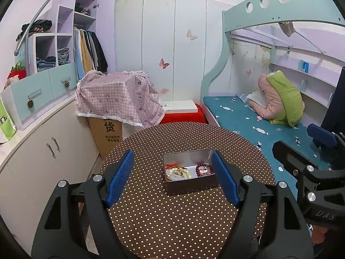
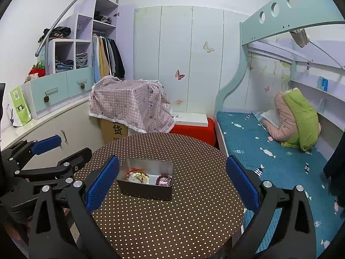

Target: Organize jewelry

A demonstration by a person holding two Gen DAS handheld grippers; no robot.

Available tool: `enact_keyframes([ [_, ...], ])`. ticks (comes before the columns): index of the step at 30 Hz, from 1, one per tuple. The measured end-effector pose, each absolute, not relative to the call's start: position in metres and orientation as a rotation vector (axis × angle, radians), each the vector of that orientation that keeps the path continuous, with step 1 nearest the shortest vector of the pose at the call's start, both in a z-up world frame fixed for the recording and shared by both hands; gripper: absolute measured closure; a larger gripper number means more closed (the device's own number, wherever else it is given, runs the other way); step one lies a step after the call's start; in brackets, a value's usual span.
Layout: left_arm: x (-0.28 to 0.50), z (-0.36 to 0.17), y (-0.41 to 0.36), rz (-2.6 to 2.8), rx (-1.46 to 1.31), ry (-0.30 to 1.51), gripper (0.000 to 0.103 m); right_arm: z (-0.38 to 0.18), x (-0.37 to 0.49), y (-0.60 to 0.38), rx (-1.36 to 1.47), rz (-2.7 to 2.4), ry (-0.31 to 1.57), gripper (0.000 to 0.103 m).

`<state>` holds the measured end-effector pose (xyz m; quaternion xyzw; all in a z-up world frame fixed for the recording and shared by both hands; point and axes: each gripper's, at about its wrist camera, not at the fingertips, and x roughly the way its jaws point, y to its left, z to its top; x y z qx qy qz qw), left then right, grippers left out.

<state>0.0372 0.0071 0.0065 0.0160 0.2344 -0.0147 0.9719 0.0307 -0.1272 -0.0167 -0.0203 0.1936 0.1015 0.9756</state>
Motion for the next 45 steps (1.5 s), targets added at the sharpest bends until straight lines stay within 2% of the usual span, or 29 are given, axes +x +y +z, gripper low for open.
enact_keyframes([
  [34, 0.038, 0.004, 0.012, -0.023, 0.031, 0.472, 0.024, -0.016, 0.035, -0.129, -0.039, 0.184, 0.414, 0.007],
  [38, 0.038, 0.002, 0.013, -0.014, 0.033, 0.473, 0.019, -0.015, 0.035, -0.129, -0.034, 0.185, 0.415, 0.008],
  [45, 0.041, -0.003, 0.013, -0.01, 0.033, 0.489, 0.016, -0.017, 0.035, -0.128, -0.033, 0.183, 0.419, 0.008],
])
